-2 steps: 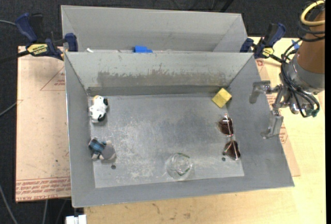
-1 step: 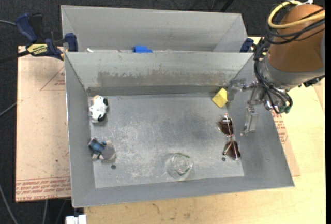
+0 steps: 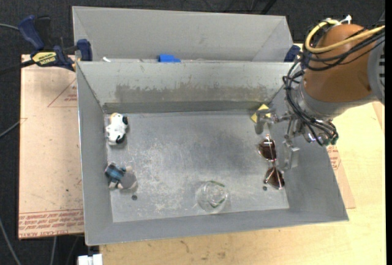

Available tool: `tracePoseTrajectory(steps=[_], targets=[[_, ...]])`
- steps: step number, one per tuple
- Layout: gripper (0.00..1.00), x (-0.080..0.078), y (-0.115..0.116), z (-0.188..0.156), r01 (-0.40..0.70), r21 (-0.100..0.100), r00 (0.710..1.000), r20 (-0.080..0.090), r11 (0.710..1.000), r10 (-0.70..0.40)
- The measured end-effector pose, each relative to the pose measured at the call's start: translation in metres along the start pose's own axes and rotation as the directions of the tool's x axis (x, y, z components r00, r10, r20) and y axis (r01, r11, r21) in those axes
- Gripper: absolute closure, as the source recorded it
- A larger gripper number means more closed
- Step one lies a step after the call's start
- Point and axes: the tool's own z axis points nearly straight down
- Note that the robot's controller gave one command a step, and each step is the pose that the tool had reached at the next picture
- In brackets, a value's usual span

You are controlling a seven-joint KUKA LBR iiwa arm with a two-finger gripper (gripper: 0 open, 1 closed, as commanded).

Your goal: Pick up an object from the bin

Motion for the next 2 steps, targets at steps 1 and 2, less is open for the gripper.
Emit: tracePoseTrajectory(steps=[1,2], targets=[[0.0,-0.002,-0.01,0.015,0.084,0.005,0.996,0.0,0.996,-0.084],[0.0,-0.01,-0.007,0.086,0.318,0.004,0.948,0.0,0.948,-0.318]])
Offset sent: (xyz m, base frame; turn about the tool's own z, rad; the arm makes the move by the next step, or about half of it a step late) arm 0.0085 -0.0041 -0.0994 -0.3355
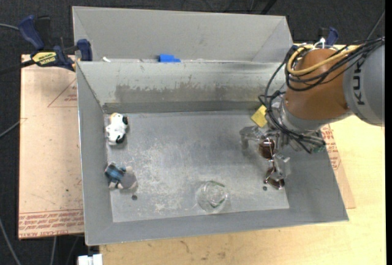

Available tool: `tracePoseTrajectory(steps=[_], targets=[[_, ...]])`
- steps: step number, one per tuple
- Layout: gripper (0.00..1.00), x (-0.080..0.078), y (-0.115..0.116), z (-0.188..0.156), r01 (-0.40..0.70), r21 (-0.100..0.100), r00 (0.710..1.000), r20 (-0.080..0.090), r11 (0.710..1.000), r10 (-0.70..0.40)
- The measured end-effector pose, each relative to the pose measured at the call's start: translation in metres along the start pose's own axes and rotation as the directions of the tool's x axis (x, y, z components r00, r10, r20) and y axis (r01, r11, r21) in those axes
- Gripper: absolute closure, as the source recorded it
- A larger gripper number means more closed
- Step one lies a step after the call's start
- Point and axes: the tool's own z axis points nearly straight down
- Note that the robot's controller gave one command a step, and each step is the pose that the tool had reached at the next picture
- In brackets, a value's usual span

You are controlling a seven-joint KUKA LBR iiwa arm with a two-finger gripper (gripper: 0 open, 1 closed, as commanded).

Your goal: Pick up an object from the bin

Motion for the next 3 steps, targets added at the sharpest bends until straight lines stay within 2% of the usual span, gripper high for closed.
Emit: tracePoseTrajectory(steps=[1,2,3], targets=[[0.0,0.009,0.003,0.027,0.037,-0.007,0.999,-0.006,0.999,-0.037],[0.0,0.013,0.004,-0.026,0.298,-0.01,0.955,-0.004,0.955,-0.298],[0.0,0.012,0.004,-0.095,0.331,-0.007,0.944,-0.002,0.944,-0.331]])
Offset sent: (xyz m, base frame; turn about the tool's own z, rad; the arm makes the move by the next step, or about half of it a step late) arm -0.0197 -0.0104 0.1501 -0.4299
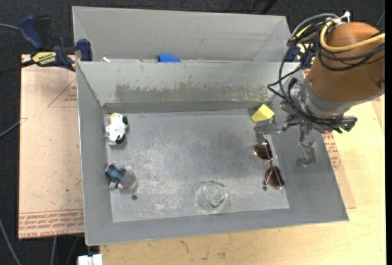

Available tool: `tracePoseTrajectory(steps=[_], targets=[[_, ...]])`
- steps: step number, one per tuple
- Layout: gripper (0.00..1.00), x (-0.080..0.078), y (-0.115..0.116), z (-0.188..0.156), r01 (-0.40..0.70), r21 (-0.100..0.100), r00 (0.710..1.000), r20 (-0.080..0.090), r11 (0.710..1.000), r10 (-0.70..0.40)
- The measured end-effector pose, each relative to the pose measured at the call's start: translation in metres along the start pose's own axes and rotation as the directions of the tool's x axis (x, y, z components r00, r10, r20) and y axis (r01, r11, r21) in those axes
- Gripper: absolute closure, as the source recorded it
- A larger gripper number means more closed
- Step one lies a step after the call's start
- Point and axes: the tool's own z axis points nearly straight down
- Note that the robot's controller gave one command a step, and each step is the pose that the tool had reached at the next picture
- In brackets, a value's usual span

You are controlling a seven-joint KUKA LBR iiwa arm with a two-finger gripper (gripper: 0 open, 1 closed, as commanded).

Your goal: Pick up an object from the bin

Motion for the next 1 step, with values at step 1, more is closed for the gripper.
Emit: tracePoseTrajectory(steps=[1], targets=[[0.0,-0.0033,-0.0037,0.0235,0.015,0.013,1.0,0.006,1.0,-0.015]])
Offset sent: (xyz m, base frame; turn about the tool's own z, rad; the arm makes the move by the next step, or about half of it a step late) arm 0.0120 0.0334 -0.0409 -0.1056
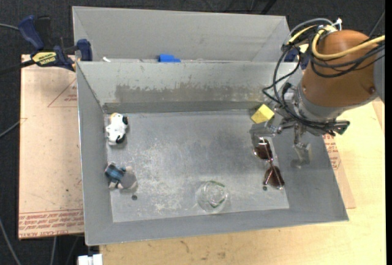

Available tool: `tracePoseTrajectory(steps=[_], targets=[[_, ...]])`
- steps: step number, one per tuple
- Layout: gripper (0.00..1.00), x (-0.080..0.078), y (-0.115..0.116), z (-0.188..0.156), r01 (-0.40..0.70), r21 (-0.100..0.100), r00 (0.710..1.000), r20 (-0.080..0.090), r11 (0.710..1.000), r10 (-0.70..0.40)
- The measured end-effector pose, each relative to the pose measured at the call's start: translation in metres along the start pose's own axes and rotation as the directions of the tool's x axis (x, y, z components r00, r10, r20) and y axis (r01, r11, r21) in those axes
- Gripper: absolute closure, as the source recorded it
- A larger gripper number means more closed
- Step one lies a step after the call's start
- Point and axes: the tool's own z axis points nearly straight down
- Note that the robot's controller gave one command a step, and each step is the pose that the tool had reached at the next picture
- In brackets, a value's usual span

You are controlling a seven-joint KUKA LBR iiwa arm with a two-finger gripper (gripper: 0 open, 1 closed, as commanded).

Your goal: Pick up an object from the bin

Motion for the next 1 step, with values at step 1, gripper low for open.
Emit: tracePoseTrajectory(steps=[1], targets=[[0.0,-0.0245,0.0138,0.0223,0.077,-0.016,0.997,-0.006,0.997,-0.077]])
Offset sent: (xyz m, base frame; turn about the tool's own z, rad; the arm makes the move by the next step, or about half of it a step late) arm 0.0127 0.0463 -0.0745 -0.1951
